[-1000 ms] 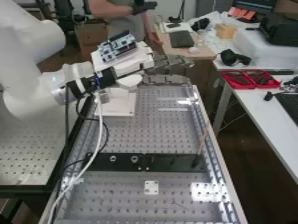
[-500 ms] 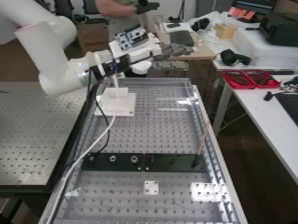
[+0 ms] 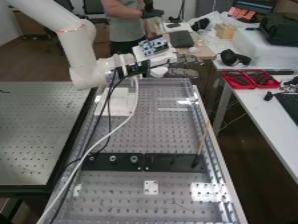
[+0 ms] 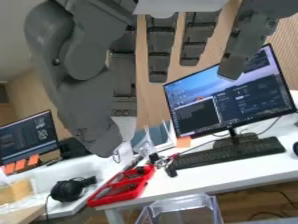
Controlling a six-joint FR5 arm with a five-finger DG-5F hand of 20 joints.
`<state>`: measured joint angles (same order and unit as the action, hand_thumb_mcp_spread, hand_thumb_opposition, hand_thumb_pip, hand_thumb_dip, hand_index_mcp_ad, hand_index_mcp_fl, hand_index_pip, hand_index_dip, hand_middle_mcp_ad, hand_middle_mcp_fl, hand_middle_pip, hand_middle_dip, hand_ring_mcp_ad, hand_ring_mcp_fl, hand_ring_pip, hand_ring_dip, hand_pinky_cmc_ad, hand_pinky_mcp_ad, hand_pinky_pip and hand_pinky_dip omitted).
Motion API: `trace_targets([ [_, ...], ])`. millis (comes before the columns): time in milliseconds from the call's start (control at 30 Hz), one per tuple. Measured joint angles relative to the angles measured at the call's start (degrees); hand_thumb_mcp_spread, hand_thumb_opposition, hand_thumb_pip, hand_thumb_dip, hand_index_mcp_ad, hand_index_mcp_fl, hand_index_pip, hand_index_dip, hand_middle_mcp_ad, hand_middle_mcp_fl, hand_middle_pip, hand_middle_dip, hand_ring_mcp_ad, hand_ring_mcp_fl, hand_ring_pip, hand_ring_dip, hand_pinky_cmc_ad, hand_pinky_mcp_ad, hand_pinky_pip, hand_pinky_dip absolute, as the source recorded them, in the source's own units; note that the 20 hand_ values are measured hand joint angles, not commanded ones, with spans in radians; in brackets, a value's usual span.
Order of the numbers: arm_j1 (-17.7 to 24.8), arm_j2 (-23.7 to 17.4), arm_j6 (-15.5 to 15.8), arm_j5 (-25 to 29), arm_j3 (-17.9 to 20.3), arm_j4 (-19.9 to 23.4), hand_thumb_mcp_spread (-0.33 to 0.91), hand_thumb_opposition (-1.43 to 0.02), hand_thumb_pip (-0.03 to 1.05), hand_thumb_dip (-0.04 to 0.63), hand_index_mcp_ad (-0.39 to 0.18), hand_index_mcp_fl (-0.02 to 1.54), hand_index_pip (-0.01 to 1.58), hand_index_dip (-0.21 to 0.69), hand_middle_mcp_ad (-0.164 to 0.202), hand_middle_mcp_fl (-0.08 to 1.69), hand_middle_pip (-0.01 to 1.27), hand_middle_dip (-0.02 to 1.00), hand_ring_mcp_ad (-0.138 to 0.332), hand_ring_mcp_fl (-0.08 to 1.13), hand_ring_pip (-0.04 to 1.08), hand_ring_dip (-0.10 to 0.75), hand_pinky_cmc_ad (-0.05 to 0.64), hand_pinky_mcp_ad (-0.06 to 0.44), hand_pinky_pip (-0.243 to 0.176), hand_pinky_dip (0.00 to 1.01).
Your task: Grab the paper clip and place it in the clear container
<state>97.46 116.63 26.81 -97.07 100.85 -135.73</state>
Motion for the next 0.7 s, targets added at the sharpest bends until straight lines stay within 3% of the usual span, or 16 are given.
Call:
trace_targets([
  [700,1.7,10.07,0.02,3.73,-9.09,-9.45,0.49,-0.94,0.6,0.291,-0.138,0.57,1.44,0.101,0.035,0.23,0.13,0.17,0.099,0.05,0.11,0.112,0.34,0.279,0.056,0.19],
])
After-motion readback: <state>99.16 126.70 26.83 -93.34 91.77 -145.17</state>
